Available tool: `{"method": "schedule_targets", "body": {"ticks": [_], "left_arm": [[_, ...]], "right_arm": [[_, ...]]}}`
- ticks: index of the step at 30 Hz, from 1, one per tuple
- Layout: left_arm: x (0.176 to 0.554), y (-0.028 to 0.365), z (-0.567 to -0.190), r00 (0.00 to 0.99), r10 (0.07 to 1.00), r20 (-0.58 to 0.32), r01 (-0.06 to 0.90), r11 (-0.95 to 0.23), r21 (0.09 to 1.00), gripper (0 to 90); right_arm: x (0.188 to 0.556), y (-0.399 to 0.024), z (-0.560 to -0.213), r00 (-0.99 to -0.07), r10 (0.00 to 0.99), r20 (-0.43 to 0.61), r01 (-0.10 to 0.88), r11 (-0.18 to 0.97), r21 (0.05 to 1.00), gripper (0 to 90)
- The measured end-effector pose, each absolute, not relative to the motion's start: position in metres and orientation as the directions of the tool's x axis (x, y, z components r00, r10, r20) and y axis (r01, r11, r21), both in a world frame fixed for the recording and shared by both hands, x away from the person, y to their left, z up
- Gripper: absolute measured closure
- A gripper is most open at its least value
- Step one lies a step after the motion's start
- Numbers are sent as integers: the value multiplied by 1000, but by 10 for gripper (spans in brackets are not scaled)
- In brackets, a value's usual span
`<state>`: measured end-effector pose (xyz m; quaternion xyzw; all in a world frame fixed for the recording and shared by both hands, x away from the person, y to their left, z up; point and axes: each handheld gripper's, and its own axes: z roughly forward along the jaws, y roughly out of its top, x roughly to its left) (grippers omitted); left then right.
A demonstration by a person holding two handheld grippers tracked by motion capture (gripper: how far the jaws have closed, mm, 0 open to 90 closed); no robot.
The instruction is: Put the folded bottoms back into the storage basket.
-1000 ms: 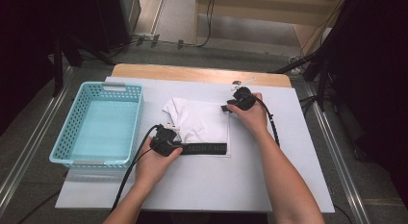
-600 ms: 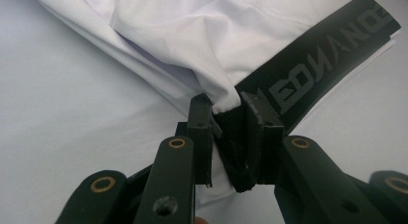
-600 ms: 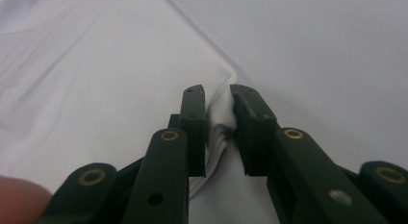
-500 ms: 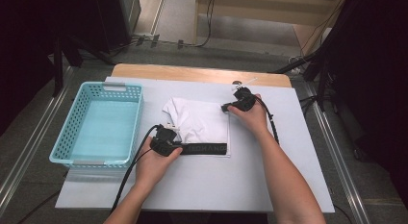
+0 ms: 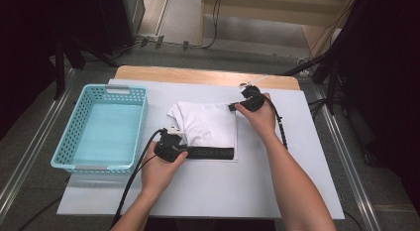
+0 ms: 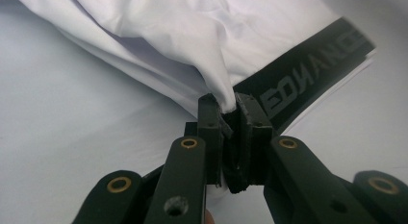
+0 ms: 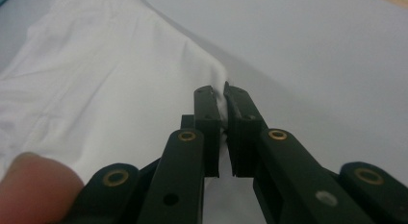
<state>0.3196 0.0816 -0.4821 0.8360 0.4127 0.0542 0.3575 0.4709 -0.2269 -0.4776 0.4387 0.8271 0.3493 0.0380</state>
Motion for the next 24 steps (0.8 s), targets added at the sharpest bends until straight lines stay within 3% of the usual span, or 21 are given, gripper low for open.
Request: {"method": "schedule_targets", "body": {"ticks": [24], "left_arm": [[317, 106, -406, 694, 676, -247, 574, -312, 757, 819]], "right_arm": [[449, -217, -379, -671, 718, 184, 585, 359, 727, 832]]}}
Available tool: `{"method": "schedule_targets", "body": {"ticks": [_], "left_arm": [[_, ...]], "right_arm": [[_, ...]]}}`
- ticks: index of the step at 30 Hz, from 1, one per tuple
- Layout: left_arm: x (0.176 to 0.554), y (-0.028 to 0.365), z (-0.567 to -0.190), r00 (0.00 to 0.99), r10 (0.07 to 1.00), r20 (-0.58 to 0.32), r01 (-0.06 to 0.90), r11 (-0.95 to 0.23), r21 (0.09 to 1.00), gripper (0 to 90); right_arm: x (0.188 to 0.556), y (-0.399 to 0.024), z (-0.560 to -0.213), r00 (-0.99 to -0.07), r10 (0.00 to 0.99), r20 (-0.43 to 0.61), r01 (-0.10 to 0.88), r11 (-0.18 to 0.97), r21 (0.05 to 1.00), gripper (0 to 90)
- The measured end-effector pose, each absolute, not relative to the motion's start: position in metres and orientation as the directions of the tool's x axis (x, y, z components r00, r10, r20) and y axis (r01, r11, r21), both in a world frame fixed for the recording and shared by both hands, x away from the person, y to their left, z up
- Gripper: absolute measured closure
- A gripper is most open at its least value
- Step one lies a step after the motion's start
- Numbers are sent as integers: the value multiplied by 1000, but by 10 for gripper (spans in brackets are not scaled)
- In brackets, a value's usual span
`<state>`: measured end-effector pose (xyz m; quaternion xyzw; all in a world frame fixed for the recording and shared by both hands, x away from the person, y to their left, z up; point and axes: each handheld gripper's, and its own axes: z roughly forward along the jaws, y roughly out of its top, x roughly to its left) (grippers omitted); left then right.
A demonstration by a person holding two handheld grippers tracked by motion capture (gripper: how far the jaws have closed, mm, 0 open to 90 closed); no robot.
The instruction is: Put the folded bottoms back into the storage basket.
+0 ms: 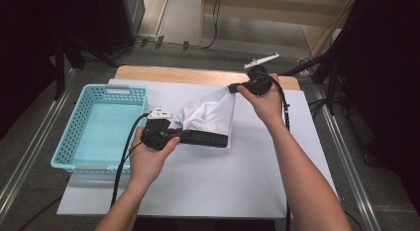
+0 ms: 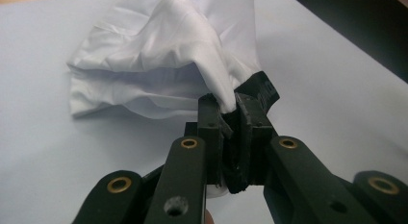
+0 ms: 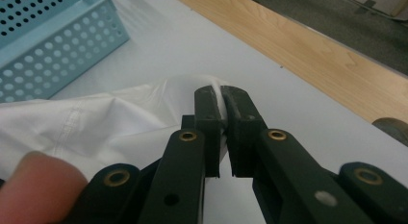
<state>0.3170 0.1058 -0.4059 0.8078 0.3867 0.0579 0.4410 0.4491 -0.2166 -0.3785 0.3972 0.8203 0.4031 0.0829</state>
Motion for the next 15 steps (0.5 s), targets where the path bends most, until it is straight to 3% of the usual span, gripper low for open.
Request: {"method": "schedule_targets", "body": {"ticks": [15], "left_arm": [[322, 132, -381, 694, 675, -250, 556, -282, 782, 818]], "right_arm": [[448, -197, -344, -692, 702, 166, 544, 357, 759, 832]]}}
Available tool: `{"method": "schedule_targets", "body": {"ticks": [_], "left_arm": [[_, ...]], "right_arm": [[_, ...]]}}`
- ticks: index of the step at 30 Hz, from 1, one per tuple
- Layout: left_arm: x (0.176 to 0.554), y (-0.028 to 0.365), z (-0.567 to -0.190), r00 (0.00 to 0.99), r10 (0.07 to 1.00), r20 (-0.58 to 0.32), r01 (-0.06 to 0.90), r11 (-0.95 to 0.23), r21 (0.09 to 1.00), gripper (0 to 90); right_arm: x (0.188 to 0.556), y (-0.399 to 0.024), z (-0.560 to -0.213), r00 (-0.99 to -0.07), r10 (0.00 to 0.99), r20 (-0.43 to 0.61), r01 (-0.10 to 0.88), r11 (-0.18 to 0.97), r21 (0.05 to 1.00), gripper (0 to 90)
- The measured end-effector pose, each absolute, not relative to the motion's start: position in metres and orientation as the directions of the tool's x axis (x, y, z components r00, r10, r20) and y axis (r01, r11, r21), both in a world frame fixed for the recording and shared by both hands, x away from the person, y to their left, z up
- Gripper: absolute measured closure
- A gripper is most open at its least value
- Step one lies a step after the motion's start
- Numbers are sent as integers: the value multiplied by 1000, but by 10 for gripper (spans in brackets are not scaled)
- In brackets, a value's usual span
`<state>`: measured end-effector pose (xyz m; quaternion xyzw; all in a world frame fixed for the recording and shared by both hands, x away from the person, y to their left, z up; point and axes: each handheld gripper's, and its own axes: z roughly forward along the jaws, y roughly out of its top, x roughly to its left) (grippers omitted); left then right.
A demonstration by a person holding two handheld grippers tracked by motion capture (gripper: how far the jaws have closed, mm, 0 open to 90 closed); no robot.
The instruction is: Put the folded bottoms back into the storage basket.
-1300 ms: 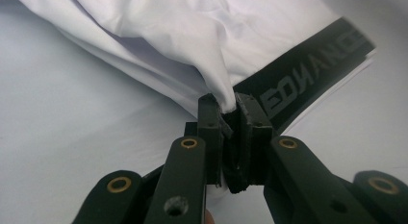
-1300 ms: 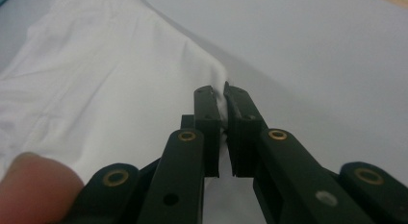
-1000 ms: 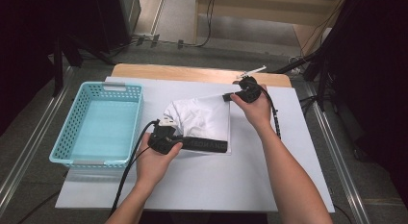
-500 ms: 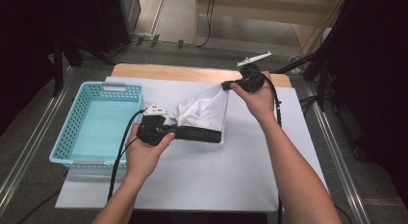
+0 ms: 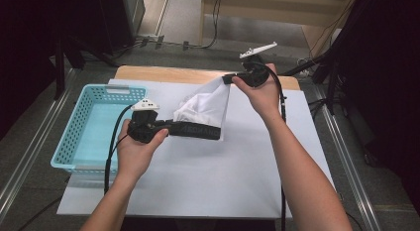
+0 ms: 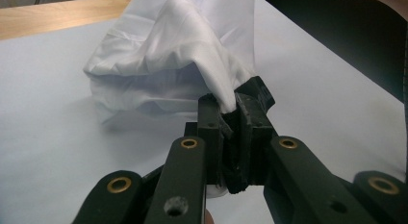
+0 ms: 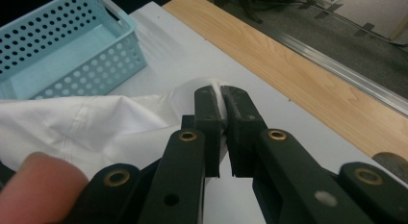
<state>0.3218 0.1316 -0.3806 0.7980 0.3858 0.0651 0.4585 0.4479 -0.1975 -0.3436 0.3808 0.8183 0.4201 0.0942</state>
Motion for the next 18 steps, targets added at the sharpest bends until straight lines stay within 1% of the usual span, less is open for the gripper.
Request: {"method": "schedule_targets", "body": {"ticks": [12, 18], "left_arm": [[329, 159, -358, 685, 681, -259, 543, -241, 804, 818], [332, 174, -346, 681, 690, -246, 530, -232, 816, 818]], "right_arm": [[453, -175, -321, -714, 683, 154, 513, 361, 779, 831], [456, -163, -309, -727, 671, 145, 494, 365, 789, 832]]}}
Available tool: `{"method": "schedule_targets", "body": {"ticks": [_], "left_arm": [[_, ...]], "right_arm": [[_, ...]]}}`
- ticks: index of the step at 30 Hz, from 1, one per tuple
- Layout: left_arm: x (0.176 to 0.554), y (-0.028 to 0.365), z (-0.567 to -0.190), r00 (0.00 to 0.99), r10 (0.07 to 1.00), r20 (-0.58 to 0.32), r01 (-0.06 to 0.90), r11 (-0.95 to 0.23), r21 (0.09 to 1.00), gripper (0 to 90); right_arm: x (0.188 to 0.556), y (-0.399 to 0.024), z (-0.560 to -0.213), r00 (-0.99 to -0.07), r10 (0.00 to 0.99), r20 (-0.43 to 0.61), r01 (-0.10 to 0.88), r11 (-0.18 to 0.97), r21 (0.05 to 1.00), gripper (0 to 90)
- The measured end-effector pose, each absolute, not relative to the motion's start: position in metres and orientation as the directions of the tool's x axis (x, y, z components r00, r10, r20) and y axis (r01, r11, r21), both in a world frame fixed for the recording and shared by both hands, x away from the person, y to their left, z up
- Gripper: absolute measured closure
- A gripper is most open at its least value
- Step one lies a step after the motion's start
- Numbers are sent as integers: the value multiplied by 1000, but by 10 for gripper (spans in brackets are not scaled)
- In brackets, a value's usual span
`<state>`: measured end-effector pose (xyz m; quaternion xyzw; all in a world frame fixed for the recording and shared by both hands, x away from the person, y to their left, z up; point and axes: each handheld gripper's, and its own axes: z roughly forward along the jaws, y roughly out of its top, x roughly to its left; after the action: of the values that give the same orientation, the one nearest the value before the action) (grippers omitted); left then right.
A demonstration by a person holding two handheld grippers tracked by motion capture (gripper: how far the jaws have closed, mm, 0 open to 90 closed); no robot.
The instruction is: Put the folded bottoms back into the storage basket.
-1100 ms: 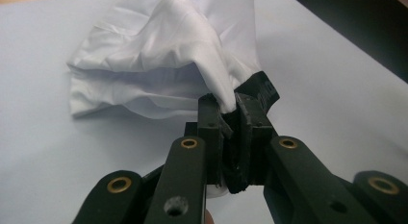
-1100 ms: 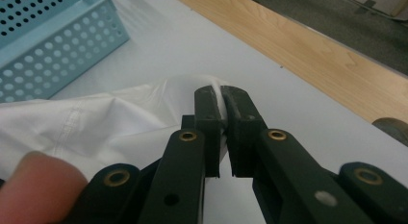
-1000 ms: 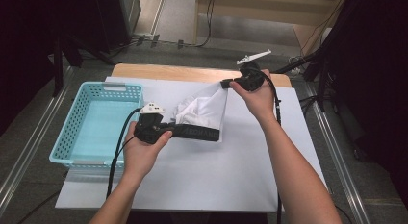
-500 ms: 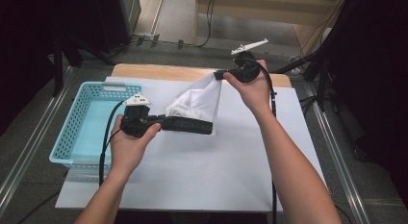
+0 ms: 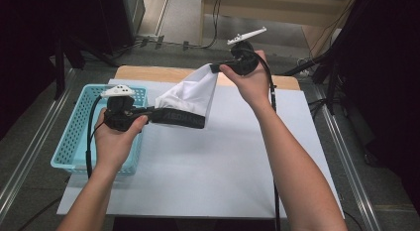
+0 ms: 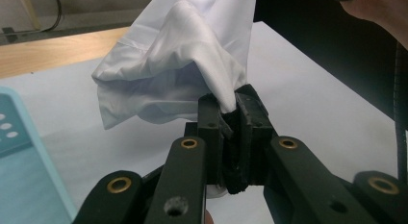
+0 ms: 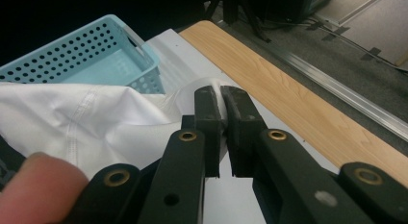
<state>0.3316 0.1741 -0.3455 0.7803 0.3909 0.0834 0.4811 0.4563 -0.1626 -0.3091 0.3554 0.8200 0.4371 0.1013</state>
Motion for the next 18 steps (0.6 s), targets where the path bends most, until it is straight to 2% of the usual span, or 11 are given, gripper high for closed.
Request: {"method": "schedule_targets", "body": {"ticks": [18], "left_arm": [[331, 233, -313, 638, 736, -226, 504, -178, 845, 819]], "right_arm": [[466, -110, -277, -773, 622, 127, 438, 377, 816, 832]]}}
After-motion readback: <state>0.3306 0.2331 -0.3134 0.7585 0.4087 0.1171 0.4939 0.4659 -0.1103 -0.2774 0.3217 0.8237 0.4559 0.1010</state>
